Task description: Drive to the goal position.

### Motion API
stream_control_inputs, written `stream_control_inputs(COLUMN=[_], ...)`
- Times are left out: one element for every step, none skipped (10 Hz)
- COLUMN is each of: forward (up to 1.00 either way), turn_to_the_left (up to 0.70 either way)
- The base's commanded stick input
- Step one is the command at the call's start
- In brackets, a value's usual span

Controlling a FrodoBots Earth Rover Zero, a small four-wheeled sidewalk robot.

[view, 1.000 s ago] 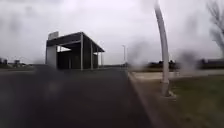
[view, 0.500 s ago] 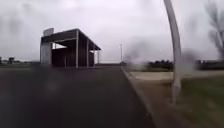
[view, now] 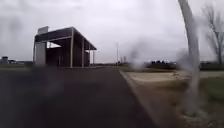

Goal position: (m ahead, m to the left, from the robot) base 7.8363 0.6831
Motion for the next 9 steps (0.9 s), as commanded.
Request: stream_control_inputs(forward=[1.0, 1.0, 1.0, 1.0, 1.0, 1.0, 1.0, 1.0, 1.0], turn_to_the_left=[0.0, 0.0, 0.0, 0.01, 0.03, 0.11, 0.19, 0.28, 0.36])
